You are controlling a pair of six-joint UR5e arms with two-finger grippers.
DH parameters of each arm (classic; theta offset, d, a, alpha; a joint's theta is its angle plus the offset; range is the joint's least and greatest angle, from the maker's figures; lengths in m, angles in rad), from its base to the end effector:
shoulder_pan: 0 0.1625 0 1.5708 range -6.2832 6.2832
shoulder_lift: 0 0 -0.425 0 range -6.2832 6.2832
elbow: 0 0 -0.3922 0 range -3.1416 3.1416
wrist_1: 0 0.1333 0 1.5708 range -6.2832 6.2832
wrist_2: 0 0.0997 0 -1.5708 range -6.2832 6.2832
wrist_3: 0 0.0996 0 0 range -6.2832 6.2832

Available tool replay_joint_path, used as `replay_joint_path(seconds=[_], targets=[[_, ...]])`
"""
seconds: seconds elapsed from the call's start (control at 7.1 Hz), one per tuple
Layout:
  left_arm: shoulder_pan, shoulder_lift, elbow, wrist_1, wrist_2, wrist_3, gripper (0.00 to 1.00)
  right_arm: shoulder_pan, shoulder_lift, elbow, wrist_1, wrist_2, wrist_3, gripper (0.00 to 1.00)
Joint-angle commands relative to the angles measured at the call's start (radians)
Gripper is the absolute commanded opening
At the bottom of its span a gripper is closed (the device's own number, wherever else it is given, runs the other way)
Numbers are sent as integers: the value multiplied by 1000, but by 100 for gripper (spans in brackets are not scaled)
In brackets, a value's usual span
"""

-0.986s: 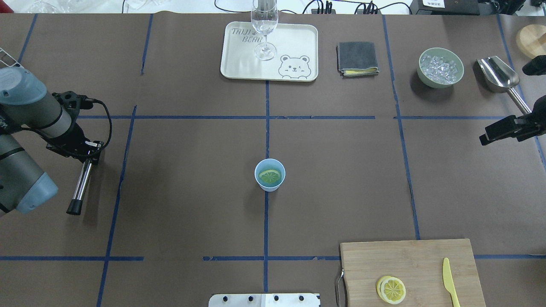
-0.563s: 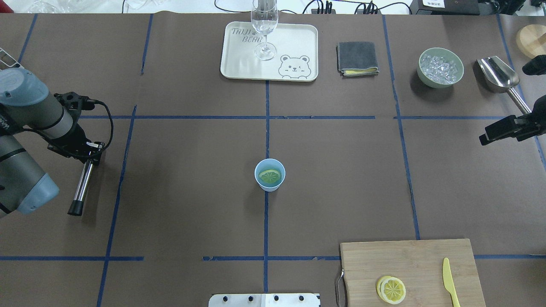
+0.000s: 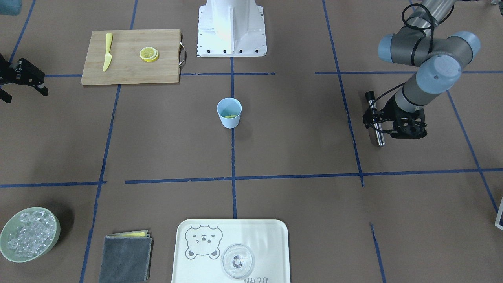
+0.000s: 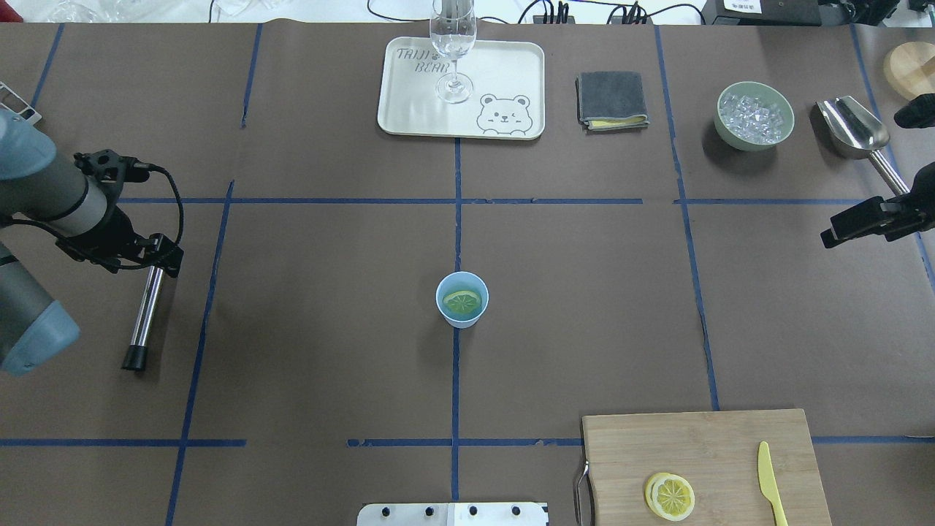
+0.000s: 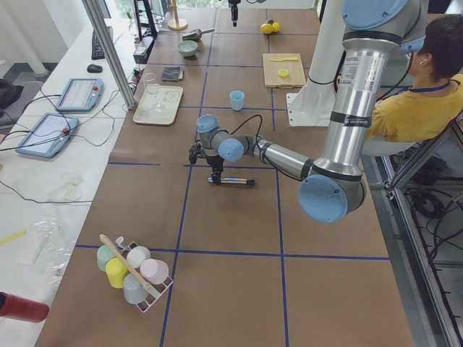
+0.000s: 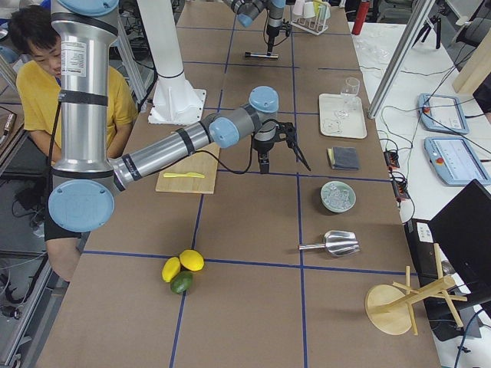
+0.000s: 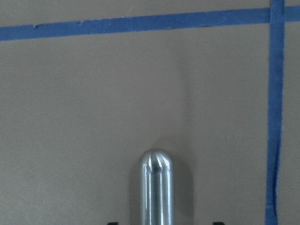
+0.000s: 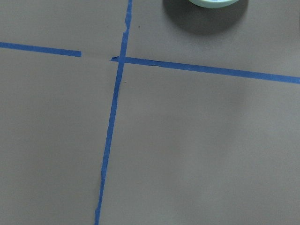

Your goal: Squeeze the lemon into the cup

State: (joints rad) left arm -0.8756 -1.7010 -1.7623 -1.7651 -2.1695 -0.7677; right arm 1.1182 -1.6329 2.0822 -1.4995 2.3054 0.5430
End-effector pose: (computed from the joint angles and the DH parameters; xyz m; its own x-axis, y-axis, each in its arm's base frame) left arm 0.2960 -0.4753 0.4823 0.7152 0.0705 -0.6954 -0.0840 0.9964 0.0146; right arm -0.1370 -0.4339 0.4309 0.6426 -0.1314 0.7549 0.0553 0.9906 0.1254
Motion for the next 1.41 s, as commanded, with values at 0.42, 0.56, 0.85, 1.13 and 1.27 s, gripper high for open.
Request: replay_joint_path(seconds=[0.42, 0.56, 0.85, 1.13, 1.27], targets=[[-455, 194, -166, 26, -23, 602, 100, 190, 10, -198, -14, -6, -212, 100], [-511, 208, -123, 27, -24, 742, 100, 253, 11, -259, -15, 2, -300, 100], [-693, 208, -50, 193, -35, 965, 100, 339, -11, -345, -19, 20, -441, 100], [-752, 201, -24, 329, -67, 1064, 100, 397, -19, -347, -82, 84, -503, 100], [-755, 246, -7, 320, -230, 1053, 100, 397, -27, -349, -84, 85, -518, 100]])
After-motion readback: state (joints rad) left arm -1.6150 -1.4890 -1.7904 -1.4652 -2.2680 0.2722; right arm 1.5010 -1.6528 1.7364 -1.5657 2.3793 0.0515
